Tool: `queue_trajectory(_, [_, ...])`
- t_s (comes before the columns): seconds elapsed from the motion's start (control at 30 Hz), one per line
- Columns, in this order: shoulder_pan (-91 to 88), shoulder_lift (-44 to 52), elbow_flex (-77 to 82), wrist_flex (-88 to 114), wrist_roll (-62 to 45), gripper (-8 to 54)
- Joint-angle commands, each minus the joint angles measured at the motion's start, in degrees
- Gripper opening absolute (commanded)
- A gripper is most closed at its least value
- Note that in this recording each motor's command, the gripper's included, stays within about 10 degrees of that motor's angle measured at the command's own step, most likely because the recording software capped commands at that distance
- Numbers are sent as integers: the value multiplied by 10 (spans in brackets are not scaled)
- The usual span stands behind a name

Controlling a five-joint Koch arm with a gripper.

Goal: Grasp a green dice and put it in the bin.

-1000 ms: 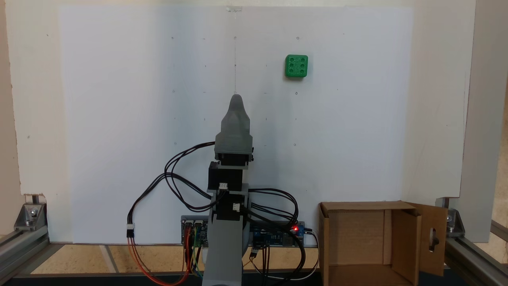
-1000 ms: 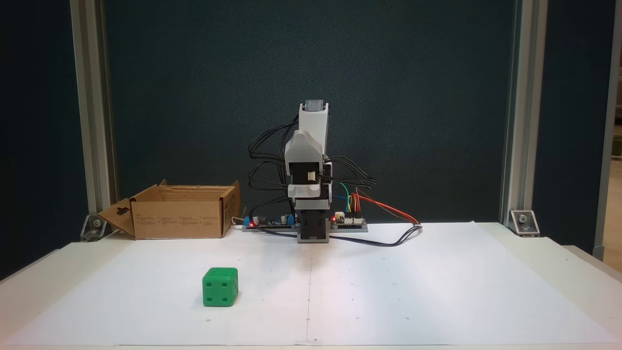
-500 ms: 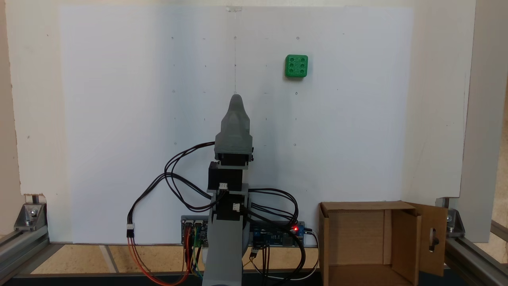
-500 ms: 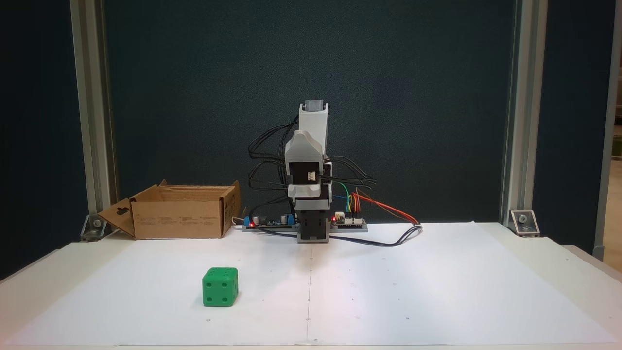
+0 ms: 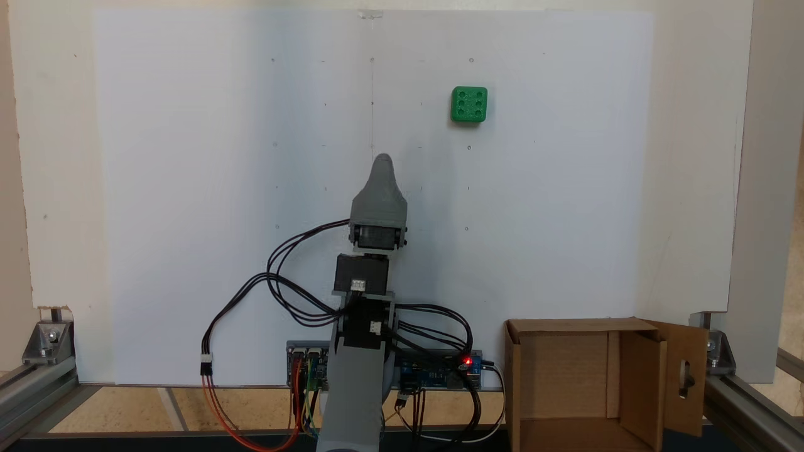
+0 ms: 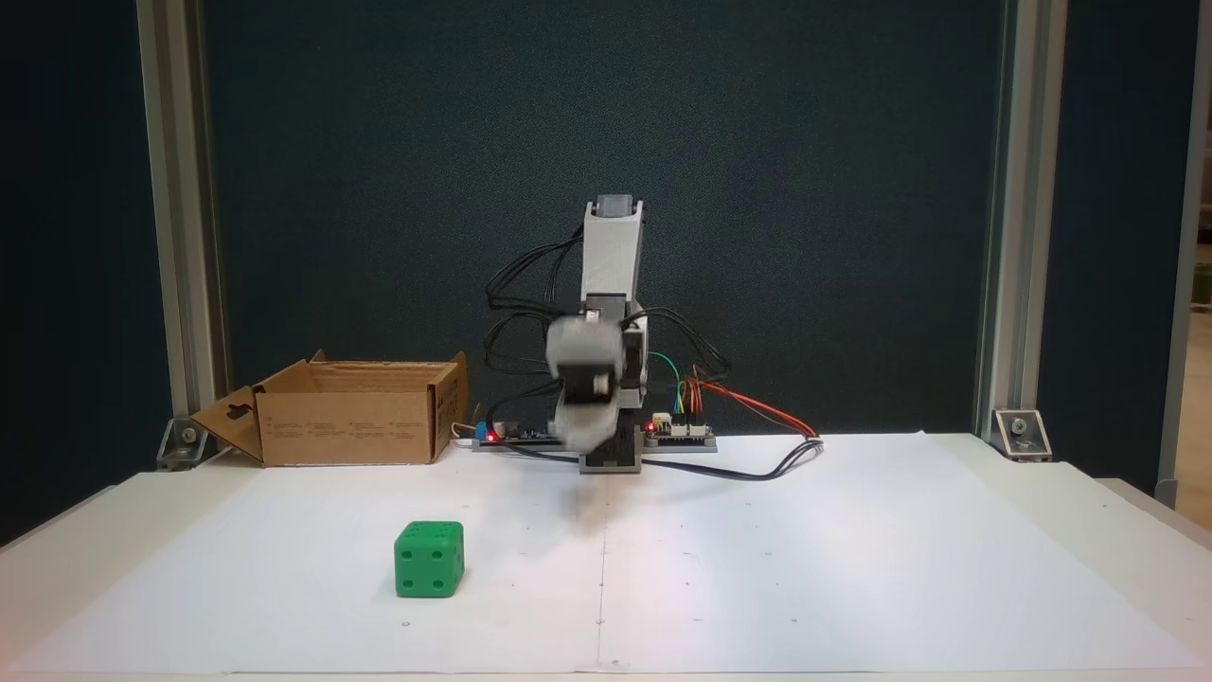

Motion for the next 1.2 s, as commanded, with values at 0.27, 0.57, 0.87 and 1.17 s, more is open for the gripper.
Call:
queue_trajectory(0.27, [108,67,-162,355,-11,432])
queue_trajectory(0.57, [110,60,-469,695,-4,434])
queue_trajectory(0.87, [126,-119,-701,1034,-60,466])
queue_trajectory(1.17, [190,-297,-873,1339,-204,467])
